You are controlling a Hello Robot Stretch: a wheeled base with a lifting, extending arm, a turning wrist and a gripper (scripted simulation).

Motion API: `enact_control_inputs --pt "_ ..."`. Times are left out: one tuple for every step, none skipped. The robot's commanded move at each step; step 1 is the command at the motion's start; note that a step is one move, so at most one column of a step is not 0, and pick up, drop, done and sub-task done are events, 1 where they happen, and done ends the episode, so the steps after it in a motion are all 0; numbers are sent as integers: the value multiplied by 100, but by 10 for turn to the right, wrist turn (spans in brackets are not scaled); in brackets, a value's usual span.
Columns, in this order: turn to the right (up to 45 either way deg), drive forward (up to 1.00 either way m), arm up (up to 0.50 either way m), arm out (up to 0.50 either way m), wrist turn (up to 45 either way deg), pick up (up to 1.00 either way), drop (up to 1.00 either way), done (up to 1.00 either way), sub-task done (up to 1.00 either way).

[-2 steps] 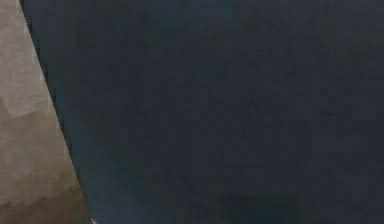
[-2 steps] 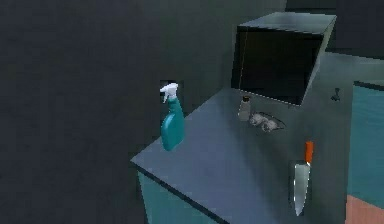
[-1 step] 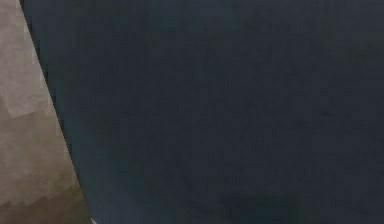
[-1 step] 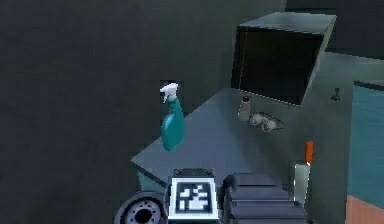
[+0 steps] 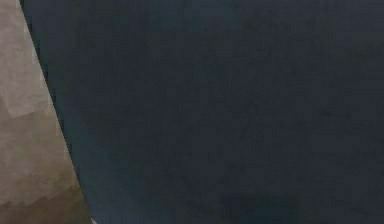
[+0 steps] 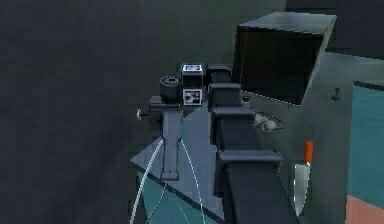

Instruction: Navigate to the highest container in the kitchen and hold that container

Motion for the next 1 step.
enact_control_inputs --pt "0 0 0 0 450 0 0 0 0"
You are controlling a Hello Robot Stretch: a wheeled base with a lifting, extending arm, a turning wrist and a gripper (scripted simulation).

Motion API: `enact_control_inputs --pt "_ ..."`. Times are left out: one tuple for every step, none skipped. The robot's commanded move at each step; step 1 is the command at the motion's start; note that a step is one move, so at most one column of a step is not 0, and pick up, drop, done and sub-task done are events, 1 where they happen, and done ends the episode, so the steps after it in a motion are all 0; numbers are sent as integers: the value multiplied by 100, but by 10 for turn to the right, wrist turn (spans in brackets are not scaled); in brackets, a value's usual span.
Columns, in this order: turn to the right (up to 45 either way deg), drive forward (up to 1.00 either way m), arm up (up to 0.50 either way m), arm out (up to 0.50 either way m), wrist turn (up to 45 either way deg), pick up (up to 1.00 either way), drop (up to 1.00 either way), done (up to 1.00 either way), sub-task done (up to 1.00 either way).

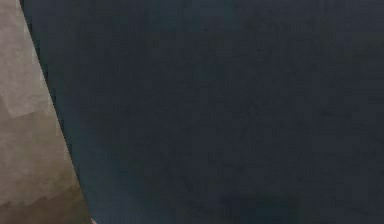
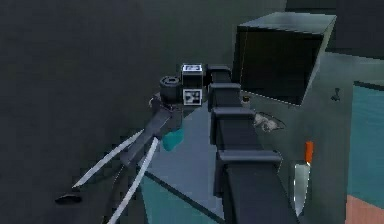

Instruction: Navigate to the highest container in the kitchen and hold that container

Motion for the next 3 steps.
enact_control_inputs --pt "0 0 0 0 450 0 0 0 0" --pt "0 0 0 0 450 0 0 0 0" --pt "0 0 0 0 300 0 0 0 0"
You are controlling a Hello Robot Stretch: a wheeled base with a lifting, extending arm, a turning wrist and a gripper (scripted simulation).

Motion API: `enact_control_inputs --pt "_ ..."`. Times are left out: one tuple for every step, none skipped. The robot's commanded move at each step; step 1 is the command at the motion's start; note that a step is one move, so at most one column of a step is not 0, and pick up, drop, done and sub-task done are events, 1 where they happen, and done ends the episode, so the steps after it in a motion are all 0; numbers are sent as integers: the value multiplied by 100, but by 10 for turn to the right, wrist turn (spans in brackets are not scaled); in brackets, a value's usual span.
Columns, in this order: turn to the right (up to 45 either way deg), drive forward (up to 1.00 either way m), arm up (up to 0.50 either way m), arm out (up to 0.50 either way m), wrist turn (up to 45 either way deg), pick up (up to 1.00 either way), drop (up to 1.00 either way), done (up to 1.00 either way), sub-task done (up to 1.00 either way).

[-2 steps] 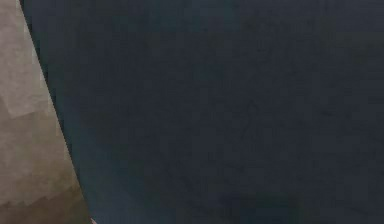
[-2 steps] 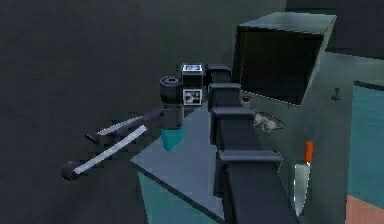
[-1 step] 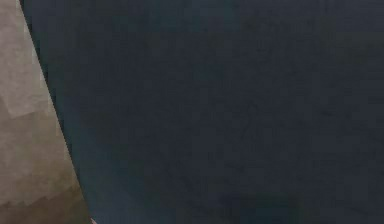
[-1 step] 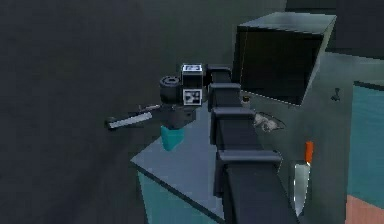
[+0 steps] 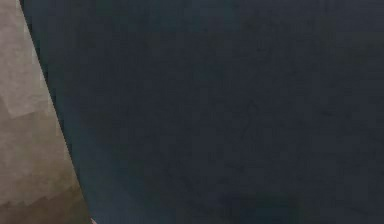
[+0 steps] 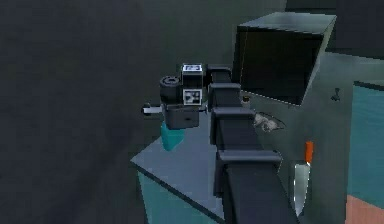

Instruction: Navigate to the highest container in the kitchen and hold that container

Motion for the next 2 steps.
enact_control_inputs --pt "0 0 0 0 0 100 0 0 0" --pt "0 0 0 0 0 0 0 100 0"
